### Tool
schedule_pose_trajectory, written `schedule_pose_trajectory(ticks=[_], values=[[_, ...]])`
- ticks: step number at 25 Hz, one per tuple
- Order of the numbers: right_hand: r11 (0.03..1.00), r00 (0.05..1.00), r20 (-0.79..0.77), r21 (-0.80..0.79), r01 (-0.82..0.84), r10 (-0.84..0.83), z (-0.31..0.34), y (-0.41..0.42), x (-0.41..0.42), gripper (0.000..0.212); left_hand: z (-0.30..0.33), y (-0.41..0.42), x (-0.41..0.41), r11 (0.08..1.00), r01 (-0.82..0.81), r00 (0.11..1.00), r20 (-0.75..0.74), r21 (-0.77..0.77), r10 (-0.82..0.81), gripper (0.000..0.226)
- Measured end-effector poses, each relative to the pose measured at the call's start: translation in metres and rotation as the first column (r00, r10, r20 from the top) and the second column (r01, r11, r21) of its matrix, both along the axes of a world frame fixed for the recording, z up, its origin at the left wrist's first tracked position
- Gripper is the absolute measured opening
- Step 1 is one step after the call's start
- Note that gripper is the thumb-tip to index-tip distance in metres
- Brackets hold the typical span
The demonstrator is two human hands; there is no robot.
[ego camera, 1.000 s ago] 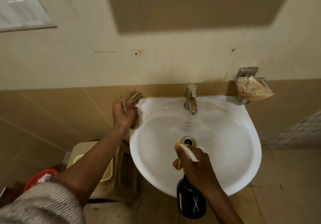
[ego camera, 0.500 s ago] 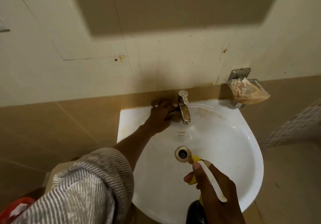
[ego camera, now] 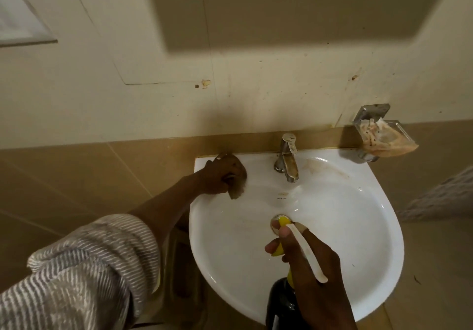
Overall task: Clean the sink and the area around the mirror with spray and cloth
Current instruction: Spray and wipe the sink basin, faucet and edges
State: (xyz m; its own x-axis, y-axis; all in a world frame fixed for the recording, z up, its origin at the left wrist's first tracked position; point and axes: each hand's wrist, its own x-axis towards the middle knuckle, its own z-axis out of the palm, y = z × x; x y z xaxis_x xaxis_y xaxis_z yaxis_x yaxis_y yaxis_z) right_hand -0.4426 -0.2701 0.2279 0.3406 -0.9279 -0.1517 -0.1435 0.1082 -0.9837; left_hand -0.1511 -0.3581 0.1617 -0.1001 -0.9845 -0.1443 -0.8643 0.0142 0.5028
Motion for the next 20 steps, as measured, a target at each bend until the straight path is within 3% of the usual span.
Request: schedule_pose_trajectory(ticks=[4, 10, 13, 17, 20], values=[[0.997, 0.999, -0.025, -0.056, -0.05, 0.048, 0.008, 0.01, 0.008, 0.027, 0.0, 0.04, -0.001, 0.998, -0.014, 1.0, -0.029, -0.056, 0.012, 0.034], [0.988, 0.992, -0.1, -0.125, -0.086, 0.073, 0.001, 0.003, 0.016, 0.039, -0.009, 0.097, -0.02, 0.962, -0.265, 0.963, -0.066, -0.062, 0.261, 0.033], [0.981, 0.994, -0.083, -0.179, -0.081, 0.067, 0.001, -0.009, 0.02, 0.032, -0.011, 0.129, -0.045, 0.947, -0.308, 0.95, -0.082, -0.09, 0.301, 0.032], [0.98, 0.993, -0.094, -0.183, -0.083, 0.067, 0.002, -0.022, 0.021, 0.034, -0.011, 0.161, -0.075, 0.904, -0.427, 0.896, -0.15, -0.028, 0.418, 0.039], [0.977, 0.994, -0.07, -0.193, -0.092, 0.08, 0.007, -0.025, 0.024, 0.037, -0.006, 0.178, -0.108, 0.909, -0.417, 0.9, -0.141, 0.003, 0.413, 0.031]])
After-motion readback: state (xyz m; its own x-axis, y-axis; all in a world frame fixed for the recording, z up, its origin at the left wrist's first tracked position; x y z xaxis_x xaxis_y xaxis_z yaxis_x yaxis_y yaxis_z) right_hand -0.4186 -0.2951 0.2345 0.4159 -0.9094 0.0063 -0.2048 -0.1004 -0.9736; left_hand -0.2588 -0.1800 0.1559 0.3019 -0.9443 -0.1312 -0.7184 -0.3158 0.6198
